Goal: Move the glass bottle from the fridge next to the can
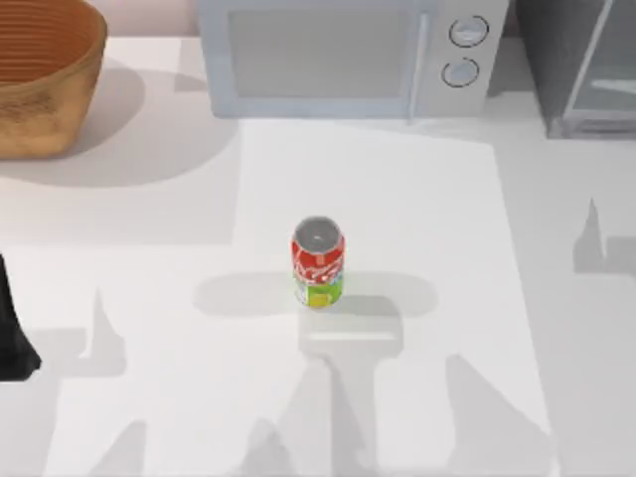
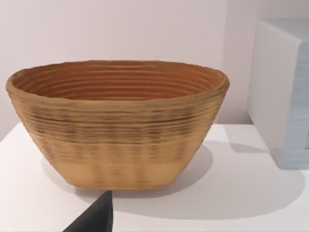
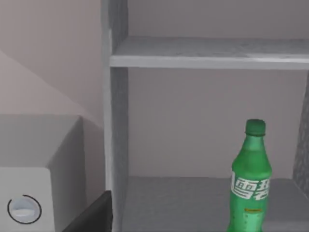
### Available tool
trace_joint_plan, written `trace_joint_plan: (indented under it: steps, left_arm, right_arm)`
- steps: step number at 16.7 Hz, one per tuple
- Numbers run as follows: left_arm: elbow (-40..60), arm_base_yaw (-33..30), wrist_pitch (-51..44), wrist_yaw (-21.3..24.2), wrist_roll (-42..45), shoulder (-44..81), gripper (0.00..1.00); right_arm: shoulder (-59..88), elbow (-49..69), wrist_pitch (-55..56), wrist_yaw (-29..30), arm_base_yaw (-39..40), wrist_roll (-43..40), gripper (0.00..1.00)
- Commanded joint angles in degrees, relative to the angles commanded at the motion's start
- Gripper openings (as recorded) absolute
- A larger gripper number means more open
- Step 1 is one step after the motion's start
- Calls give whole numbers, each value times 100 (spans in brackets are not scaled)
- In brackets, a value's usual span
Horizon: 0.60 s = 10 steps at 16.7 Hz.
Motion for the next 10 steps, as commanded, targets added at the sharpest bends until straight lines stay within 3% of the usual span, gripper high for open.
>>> trace_joint_plan:
  steps: [10]
  left_arm:
    - [0, 0, 0, 0, 0, 0, 100]
  right_arm:
    - [6605, 2794, 2992, -679, -729, 17, 100]
